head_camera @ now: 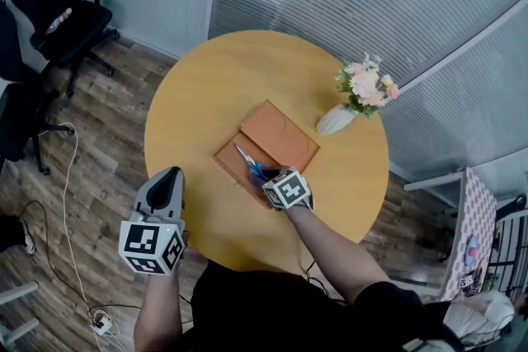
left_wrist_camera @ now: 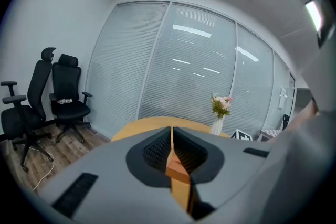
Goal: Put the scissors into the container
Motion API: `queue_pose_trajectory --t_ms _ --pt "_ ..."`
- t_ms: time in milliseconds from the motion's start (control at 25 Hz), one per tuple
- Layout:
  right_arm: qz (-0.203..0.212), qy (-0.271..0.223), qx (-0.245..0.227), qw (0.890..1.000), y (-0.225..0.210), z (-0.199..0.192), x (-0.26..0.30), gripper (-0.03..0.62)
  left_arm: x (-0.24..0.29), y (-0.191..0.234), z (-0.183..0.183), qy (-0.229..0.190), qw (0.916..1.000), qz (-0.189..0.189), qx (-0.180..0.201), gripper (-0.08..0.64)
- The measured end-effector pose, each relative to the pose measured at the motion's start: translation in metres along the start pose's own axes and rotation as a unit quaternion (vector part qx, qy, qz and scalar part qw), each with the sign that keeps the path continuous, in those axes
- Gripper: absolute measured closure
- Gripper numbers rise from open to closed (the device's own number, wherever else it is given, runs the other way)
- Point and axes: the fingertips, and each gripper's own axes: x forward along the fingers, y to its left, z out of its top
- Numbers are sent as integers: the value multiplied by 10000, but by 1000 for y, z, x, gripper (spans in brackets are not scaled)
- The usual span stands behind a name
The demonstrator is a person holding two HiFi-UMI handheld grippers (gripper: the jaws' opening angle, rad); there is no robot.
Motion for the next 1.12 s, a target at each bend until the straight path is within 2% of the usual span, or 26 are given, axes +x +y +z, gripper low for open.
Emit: queue_pose_trajectory --t_ms 400,520,600,720,880,1000,1120 --pt "-187 656 -150 9976 3 -4 11 494 -11 2 4 104 9997 -150 191 537" --pt "-319 1158 5 9928 2 -24 10 494 -10 -1 7 99 9993 -245 248 537" --pt "-378 1259 86 9913 1 -29 11 492 -10 -3 10 87 9991 -298 273 537" --pt "-473 966 84 9942 -4 -19 9 489 -10 -5 13 55 9989 -361 308 537" --pt "-336 35 253 9991 -2 8 -2 483 -9 -8 14 38 9987 -416 304 537" --pt "-289 -525 302 9977 -3 21 -25 485 -2 -12 14 65 9983 -467 346 537" --pt "-226 -1280 427 9906 -12 37 -69 497 7 -27 19 48 9977 -571 375 537"
